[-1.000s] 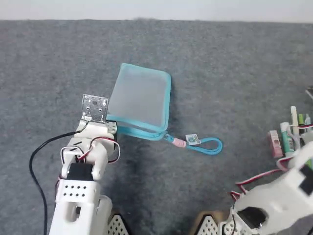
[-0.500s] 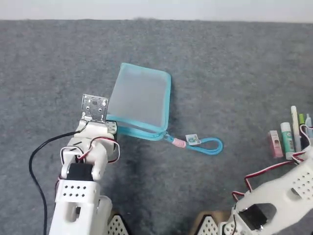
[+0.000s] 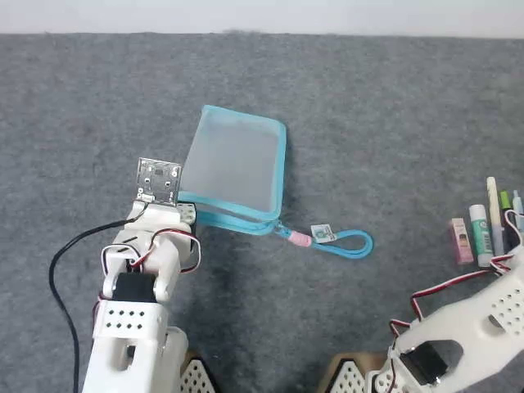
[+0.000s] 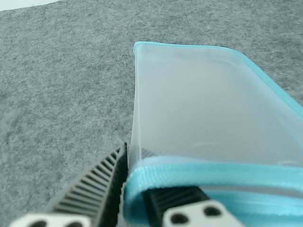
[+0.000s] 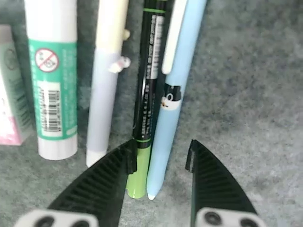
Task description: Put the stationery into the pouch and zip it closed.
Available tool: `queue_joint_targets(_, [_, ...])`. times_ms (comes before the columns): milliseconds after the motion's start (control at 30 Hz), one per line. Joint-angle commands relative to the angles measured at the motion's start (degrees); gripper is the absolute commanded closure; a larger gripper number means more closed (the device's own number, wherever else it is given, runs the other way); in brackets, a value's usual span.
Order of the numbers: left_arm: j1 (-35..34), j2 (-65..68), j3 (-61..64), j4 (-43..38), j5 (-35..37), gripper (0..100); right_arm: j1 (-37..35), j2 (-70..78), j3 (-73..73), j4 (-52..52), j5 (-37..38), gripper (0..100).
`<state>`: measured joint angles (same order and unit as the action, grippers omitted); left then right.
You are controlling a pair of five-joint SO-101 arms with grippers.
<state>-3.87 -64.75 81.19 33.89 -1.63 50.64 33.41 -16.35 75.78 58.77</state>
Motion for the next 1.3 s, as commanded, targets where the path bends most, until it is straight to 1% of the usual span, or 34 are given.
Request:
queue_joint_targets(0, [0.0, 1.0, -0.7, -2.2, 1.0, 99, 0.9, -4.1, -3.9, 0.7, -1.8, 84.2])
queue_joint_targets(167, [0.0, 1.0, -0.7, -2.2, 1.0, 99, 0.9, -3.1, -4.9, 0.1, -3.1, 84.2])
queue_joint_targets(567, [0.0, 1.0, -0.7, -2.2, 1.0, 99, 1.4, 7.9, -4.9, -1.2, -2.5, 84.7])
queue_joint_targets(633, [0.0, 1.0, -0.7, -2.2, 1.0, 99, 1.5, 8.4, -4.9, -1.0, -2.5, 90.0])
queue_joint_targets(700, [0.0, 1.0, -0.7, -2.2, 1.0, 99, 1.6, 8.5, -4.9, -0.7, -2.7, 99.4])
queue_joint_targets(767, [0.0, 1.0, -0.7, -2.2, 1.1, 99, 1.7, 8.5, -4.9, -0.2, -2.6, 97.6])
queue_joint_targets(833, [0.0, 1.0, -0.7, -2.2, 1.1, 99, 1.8, 8.2, -5.0, 1.1, -2.6, 99.7])
queue_joint_targets(967, [0.2, 1.0, -0.7, -2.2, 1.1, 99, 1.3, 4.8, -5.0, 4.2, -3.2, 99.2])
queue_joint_targets(1267, [7.3, 1.0, -0.7, -2.2, 1.9, 99, -3.5, -13.5, -4.7, 16.3, -4.0, 99.2])
